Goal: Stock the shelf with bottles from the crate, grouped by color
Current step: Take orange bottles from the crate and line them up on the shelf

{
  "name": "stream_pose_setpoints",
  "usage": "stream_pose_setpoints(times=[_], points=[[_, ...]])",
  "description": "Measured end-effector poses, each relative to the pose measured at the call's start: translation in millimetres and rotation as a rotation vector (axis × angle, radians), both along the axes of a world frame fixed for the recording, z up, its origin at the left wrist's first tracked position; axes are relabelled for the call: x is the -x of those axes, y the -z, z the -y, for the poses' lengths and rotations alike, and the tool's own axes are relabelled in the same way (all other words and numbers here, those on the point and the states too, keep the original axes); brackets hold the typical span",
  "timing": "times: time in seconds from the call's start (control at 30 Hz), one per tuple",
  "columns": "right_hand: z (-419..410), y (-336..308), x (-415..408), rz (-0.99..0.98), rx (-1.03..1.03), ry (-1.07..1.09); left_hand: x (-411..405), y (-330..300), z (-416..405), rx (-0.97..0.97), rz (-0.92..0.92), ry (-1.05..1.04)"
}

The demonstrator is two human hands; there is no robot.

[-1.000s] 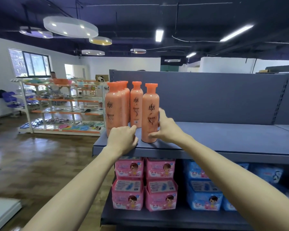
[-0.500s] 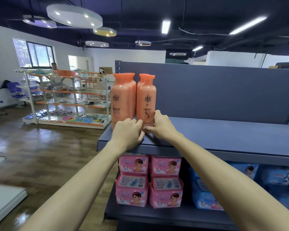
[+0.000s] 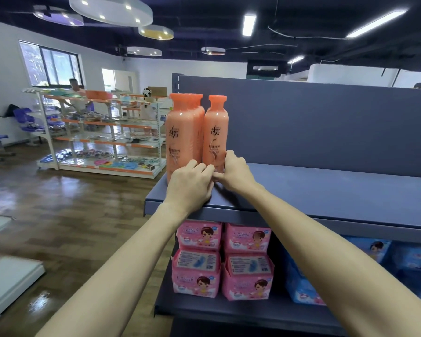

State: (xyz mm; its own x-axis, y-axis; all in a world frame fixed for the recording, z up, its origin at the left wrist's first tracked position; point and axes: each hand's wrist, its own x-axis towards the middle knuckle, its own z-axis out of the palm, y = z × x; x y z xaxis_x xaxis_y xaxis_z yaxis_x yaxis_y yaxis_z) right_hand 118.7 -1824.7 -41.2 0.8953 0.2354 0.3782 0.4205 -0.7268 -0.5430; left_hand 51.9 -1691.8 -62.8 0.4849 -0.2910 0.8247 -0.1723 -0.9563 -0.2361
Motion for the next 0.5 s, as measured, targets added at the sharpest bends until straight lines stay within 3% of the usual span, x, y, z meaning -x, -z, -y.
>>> stream_pose_setpoints(times=[0.5], points=[[-9.8, -1.4, 0.9, -0.002, 0.008, 0.069, -2.3, 4.5, -2.2, 0.056, -0.005, 0.019]])
